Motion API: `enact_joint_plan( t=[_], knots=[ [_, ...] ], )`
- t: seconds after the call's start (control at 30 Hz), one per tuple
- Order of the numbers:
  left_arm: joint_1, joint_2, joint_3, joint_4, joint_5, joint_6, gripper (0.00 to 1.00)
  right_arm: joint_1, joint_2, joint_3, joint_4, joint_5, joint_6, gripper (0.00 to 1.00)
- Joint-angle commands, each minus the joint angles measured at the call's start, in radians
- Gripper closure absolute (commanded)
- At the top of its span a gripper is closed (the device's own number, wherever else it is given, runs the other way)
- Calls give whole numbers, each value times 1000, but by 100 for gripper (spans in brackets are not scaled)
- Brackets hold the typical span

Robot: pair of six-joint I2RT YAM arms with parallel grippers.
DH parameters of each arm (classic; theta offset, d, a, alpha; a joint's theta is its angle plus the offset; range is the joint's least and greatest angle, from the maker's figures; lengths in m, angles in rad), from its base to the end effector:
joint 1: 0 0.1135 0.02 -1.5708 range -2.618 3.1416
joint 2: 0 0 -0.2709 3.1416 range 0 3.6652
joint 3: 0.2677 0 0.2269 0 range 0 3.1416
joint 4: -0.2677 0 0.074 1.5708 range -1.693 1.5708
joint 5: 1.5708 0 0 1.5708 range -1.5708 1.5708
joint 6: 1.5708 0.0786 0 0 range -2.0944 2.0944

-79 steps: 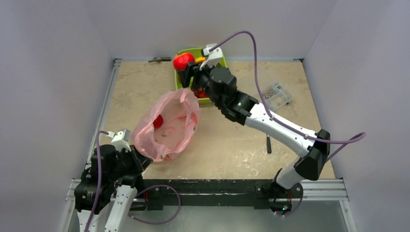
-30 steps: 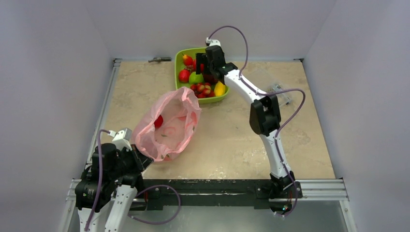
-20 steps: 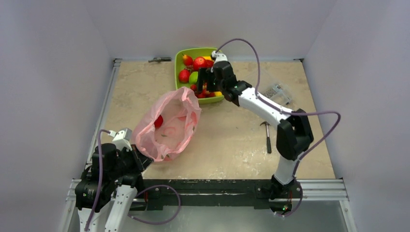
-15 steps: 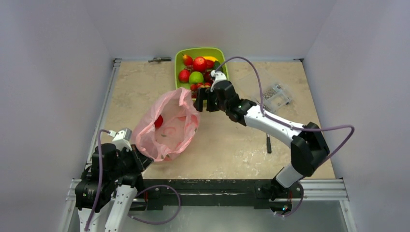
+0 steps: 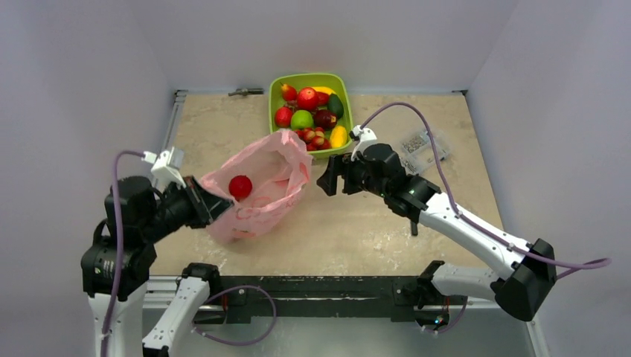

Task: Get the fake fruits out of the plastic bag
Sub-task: Adjust the plastic bag at the center of the board.

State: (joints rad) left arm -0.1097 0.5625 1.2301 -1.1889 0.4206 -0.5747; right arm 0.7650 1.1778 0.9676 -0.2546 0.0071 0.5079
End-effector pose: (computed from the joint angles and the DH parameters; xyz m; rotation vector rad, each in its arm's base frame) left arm 0.0481 -0.0376 0.3680 -0.2358 2.1436 -0.8461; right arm 0.2018 0.1929 0.3084 -0.2683 2.1118 0.7749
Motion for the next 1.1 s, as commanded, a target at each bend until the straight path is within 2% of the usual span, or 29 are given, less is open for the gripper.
enact_joint_plan(
  t=[0.0,0.07,0.13,0.37,0.5,0.67,0.73,1.0,1.07],
  knots=[
    [0,194,246,88,124,-19,100,-2,-35,75,-31,-49,-7,15],
    [-1,220,296,41,134,5,100,3,-42,111,-29,-67,-2,17],
    [0,194,266,5,118,41,100,10,-57,134,-7,-66,0,17],
    [0,-46,-76,-157,-13,107,100,122,-40,246,45,-55,-61,17],
    [1,-188,-221,-167,21,48,100,263,65,339,69,-20,-132,18],
    [1,-253,-254,-219,11,35,100,391,229,436,102,-2,-178,34],
    [1,-258,-247,-236,-2,38,100,428,287,454,118,48,-197,39],
    [1,-263,-207,-262,-8,37,100,439,484,524,100,222,-244,62],
    [0,-261,-184,-261,-10,36,100,439,528,540,90,259,-262,65]
  ],
)
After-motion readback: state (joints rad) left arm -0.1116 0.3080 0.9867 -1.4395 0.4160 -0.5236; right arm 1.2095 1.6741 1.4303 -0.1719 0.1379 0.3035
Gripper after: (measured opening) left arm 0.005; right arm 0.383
